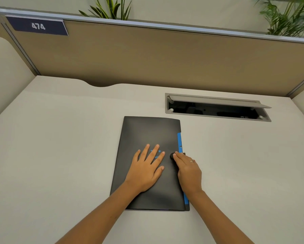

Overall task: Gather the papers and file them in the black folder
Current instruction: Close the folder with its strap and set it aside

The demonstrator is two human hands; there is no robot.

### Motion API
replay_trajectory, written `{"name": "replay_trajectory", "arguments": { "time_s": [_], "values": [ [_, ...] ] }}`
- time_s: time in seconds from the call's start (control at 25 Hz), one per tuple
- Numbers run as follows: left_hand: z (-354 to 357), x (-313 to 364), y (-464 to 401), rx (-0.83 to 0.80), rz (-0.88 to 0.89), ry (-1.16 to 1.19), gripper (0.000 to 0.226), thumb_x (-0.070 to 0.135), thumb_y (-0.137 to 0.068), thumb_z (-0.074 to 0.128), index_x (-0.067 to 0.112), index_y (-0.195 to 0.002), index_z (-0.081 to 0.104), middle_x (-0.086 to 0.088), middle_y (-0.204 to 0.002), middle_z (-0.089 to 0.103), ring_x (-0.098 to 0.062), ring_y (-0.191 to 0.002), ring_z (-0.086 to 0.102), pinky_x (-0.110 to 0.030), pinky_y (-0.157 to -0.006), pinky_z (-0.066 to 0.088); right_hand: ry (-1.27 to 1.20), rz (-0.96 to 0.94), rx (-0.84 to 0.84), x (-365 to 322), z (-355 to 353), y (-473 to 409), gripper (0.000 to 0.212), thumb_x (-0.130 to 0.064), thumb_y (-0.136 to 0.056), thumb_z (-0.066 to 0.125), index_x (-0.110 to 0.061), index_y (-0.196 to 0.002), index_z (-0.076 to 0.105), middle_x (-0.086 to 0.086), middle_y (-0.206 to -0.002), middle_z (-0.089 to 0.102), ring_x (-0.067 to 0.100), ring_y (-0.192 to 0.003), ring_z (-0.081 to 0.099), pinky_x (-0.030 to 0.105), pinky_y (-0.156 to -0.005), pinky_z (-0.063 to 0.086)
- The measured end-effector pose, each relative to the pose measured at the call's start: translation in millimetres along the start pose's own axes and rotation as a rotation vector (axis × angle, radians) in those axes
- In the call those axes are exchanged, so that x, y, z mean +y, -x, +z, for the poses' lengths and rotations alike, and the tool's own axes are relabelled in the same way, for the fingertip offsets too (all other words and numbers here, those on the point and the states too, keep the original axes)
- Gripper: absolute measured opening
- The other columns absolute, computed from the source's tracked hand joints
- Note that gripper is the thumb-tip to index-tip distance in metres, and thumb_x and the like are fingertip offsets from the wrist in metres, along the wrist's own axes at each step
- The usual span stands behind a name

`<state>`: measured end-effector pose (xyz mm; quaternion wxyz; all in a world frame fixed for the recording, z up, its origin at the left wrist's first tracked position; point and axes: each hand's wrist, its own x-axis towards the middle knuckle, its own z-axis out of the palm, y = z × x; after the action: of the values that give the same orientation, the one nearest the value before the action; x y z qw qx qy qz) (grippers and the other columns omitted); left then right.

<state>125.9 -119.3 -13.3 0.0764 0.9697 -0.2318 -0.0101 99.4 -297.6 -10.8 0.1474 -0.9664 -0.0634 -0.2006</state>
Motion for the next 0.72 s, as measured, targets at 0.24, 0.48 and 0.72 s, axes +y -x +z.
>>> {"name": "replay_trajectory", "arguments": {
  "time_s": [0.24,0.48,0.72],
  "values": [
    [2,-1,-1,0.001,-0.002,-0.009,0.053,0.051,-0.095,0.021,0.032,-0.144,0.023,0.000,-0.156,0.025,-0.029,-0.143,0.019,-0.051,-0.111,0.025,0.078,-0.015,-0.063,-4,-2,-3,0.051,0.006,-0.055,0.085,0.000,-0.103,0.071,0.017,-0.101,0.074,0.032,-0.087,0.072,0.041,-0.073,0.059],
    [3,-1,0,-0.008,-0.004,0.016,0.053,0.052,-0.095,0.019,0.033,-0.144,0.022,0.000,-0.157,0.023,-0.029,-0.144,0.018,-0.050,-0.112,0.023,0.009,0.062,-0.098,-9,-2,-4,0.049,0.013,-0.057,0.081,-0.001,-0.103,0.071,0.017,-0.102,0.073,0.033,-0.087,0.071,0.042,-0.075,0.058],
    [-7,-6,2,0.051,-0.059,0.055,0.046,0.040,-0.094,0.036,0.029,-0.139,0.038,-0.003,-0.153,0.033,-0.027,-0.141,0.025,-0.048,-0.108,0.029,-0.200,0.186,-0.132,-6,-5,7,0.045,0.012,-0.084,0.055,-0.004,-0.126,0.058,0.013,-0.132,0.059,0.030,-0.122,0.054,0.036,-0.103,0.038]
  ]
}}
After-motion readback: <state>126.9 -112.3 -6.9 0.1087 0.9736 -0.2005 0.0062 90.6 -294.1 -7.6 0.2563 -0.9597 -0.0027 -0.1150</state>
